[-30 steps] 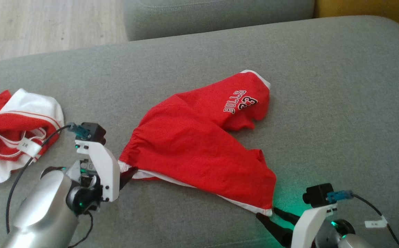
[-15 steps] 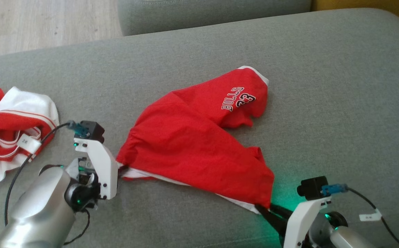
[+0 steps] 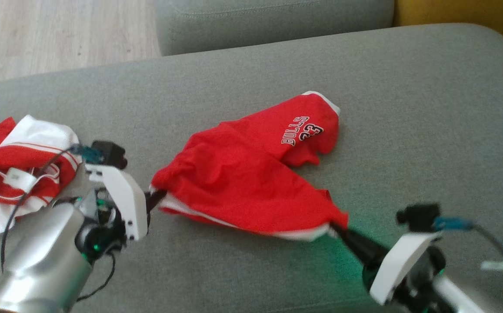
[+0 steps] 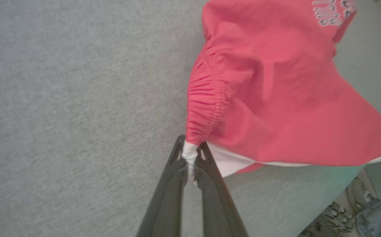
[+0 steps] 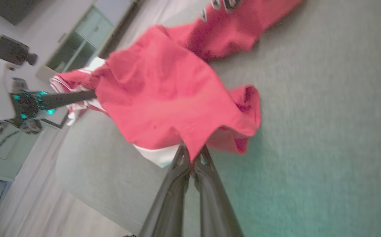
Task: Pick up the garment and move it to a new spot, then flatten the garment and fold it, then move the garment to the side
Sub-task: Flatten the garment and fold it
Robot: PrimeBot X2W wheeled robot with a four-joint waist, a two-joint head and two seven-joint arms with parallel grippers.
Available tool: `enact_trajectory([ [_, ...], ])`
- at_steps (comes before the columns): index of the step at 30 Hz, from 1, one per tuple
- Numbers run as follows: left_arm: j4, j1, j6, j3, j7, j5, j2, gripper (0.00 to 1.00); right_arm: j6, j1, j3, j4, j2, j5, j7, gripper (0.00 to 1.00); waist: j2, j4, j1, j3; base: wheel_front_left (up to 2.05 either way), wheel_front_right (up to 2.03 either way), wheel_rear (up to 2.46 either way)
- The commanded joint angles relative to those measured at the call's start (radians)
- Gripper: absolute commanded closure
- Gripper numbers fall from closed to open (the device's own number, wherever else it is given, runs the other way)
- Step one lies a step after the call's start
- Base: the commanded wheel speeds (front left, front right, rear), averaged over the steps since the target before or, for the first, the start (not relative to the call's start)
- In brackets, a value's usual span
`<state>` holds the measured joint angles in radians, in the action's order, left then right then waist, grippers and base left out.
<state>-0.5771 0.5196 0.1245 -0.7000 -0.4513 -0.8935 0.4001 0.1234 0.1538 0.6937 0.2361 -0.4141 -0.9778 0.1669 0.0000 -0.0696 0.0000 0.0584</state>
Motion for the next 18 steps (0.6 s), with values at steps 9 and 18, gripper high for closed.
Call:
enact_trajectory([
  [9, 0.077, 0.321, -0.030, 0.132, 0.007, -0.081, -0.011, 1.00, 0.007, 0.340, -0.046, -0.185, -0.187, -0.196, 0.039, 1.00, 0.0000, -0.010, 0.0000, 0.138, 0.00, 0.00, 0.00],
  [18, -0.069, 0.755, -0.110, 0.170, 0.013, -0.029, -0.137, 1.00, 0.007, 0.867, -0.074, -0.077, -0.257, -0.313, 0.053, 1.00, 0.0000, 0.002, 0.0000, 0.358, 0.00, 0.00, 0.00],
])
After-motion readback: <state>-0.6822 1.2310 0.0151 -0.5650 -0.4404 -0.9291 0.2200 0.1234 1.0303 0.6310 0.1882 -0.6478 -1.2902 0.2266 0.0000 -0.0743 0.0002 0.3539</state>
